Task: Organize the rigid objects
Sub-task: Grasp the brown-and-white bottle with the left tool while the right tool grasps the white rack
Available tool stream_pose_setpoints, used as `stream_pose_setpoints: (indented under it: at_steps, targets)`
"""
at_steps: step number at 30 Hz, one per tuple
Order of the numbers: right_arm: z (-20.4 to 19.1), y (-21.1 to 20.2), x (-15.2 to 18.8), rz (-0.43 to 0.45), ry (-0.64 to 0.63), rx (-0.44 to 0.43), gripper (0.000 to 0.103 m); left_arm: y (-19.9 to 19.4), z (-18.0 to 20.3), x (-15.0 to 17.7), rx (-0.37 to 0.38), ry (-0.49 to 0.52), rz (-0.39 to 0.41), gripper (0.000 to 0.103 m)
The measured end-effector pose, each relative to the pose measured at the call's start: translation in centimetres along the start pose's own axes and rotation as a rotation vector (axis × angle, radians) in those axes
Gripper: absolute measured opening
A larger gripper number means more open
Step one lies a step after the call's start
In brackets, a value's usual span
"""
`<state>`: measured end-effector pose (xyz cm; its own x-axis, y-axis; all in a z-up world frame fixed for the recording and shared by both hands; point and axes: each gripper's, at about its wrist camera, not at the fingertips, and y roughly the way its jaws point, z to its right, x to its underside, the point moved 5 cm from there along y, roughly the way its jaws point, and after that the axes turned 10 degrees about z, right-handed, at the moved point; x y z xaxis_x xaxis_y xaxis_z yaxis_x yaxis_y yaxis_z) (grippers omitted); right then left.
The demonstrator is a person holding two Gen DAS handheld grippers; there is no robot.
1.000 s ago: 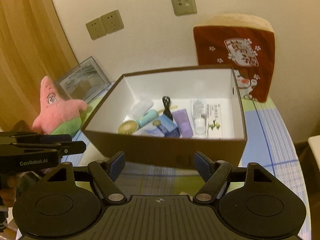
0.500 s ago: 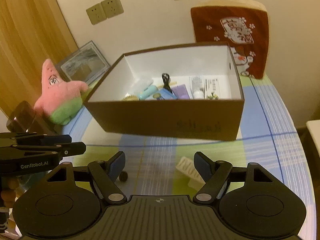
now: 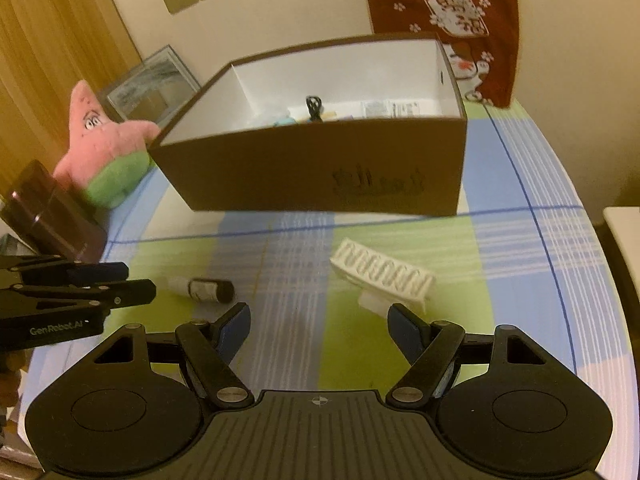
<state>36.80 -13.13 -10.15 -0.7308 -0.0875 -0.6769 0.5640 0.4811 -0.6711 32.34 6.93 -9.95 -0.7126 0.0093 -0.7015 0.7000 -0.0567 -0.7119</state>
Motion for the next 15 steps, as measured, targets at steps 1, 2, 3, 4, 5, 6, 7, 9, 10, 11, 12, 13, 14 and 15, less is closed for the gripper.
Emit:
stream_pose_setpoints:
  at_steps: [1, 2, 3, 4, 5, 6, 7, 9, 10, 11, 12, 13, 14, 15]
  targets:
    - [0.1, 0.0, 0.3, -0.004, -0.003, 0.004, 0.075, 0.1, 0.1, 0.3, -0.001, 0.006, -0.004, 0.039]
    - [0.3, 0.1, 0.5, -0.006, -0.006, 0.008, 0.075, 0.2, 0.1, 0.4, -0.001, 0.011, -0.007, 0.039]
    - [0.4, 0.1, 0.7, -0.009, -0.009, 0.013, 0.075, 0.4, 0.1, 0.7, -0.001, 0.017, -0.009, 0.039]
    - [0.4, 0.1, 0.9, -0.012, -0.011, 0.016, 0.075, 0.5, 0.2, 0.9, -0.001, 0.025, -0.013, 0.039]
    - [0.5, 0.2, 1.1, -0.013, -0.014, 0.018, 0.075, 0.6, 0.2, 1.0, 0.0, 0.031, -0.017, 0.039]
    - [0.6, 0.3, 1.3, -0.014, -0.019, 0.021, 0.075, 0.8, 0.2, 1.2, 0.003, 0.037, -0.019, 0.039]
    - [0.7, 0.4, 1.4, -0.017, -0.025, 0.026, 0.075, 0.9, 0.2, 1.4, 0.004, 0.041, -0.021, 0.039]
    - [0.9, 0.5, 1.7, -0.02, -0.036, 0.033, 0.075, 1.3, 0.2, 1.6, 0.001, 0.05, -0.025, 0.041]
    - [1.0, 0.6, 1.8, -0.022, -0.041, 0.036, 0.075, 1.5, 0.2, 1.7, 0.001, 0.052, -0.027, 0.041]
    - [1.1, 0.7, 1.9, -0.022, -0.046, 0.038, 0.075, 1.7, 0.2, 1.8, 0.002, 0.055, -0.029, 0.041]
    - [1.2, 0.8, 1.9, -0.022, -0.05, 0.041, 0.075, 1.8, 0.2, 1.9, 0.003, 0.059, -0.032, 0.041]
    - [1.3, 0.9, 1.9, -0.023, -0.052, 0.043, 0.075, 2.0, 0.2, 1.9, 0.003, 0.063, -0.033, 0.041]
    - [1.4, 1.0, 1.9, -0.023, -0.054, 0.045, 0.075, 2.2, 0.2, 1.9, 0.003, 0.068, -0.033, 0.042]
    - [1.5, 1.1, 1.9, -0.022, -0.056, 0.047, 0.075, 2.4, 0.2, 2.0, 0.003, 0.073, -0.034, 0.042]
